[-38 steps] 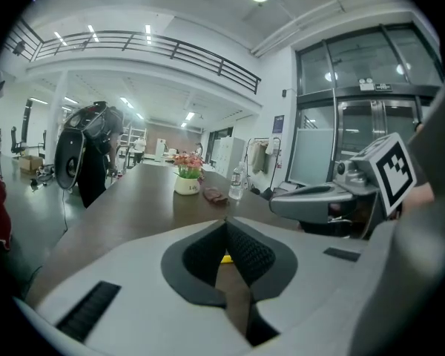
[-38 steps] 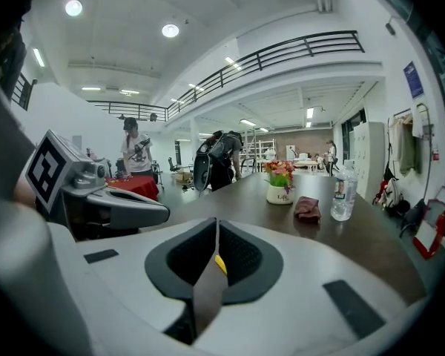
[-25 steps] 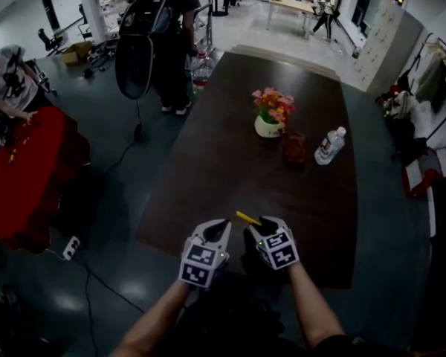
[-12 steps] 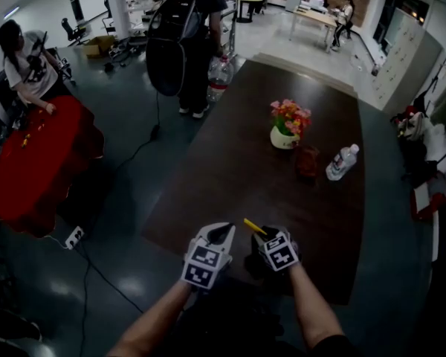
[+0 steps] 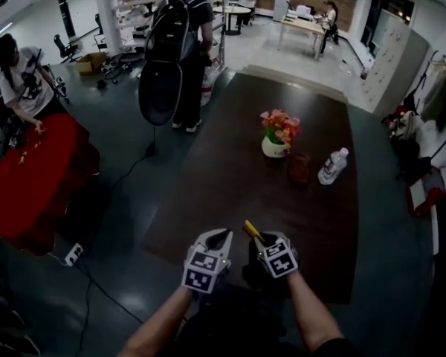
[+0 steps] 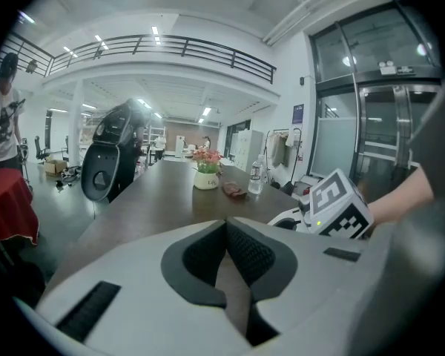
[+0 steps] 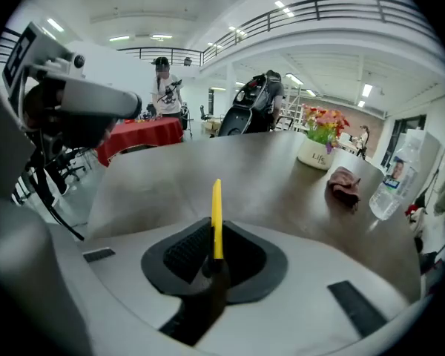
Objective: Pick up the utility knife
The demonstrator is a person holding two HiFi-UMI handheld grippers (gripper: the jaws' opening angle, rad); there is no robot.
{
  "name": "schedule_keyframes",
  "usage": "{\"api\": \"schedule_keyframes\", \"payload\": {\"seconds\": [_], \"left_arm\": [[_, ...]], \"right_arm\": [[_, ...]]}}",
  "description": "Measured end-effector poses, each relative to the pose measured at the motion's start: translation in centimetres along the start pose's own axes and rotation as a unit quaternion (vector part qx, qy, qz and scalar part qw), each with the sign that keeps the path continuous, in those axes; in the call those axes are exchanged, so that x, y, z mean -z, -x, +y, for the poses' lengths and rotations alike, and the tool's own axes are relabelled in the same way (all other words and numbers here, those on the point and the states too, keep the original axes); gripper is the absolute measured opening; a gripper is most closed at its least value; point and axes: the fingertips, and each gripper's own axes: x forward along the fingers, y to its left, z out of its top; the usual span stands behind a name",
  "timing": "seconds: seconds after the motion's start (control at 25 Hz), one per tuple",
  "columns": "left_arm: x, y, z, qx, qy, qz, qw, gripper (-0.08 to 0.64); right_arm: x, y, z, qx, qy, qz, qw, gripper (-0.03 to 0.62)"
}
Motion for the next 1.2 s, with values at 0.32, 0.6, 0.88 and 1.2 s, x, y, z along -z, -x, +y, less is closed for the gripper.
{"api": "schedule_keyframes", "payload": {"seconds": [0.32,0.6,0.88,1.2], "left_arm": [[-3.1,-0.5,-0.7,0.022,-0.009,-0.029,0.9993,0.006],[-7.4,-0.6,-2.9,0.057,-0.022,-0.071,0.9956,0.006],[-11.2,0.0,-6.2,0.099,-0.039,-0.109,0.9883,0.006],[-14.1,0.8,-7.6,0.115,-0.052,-0.135,0.9827,0.006]], "right_arm": [[-6.6,6.2,-2.1,0.025,-0.078,-0.138,0.987,0.061],[-11.3,13.8,-3.9,0.054,-0.111,-0.250,0.960,0.061],[-13.4,20.2,-4.4,0.072,-0.129,-0.328,0.933,0.061],[-14.8,23.4,-4.4,0.071,-0.128,-0.372,0.917,0.061]]}}
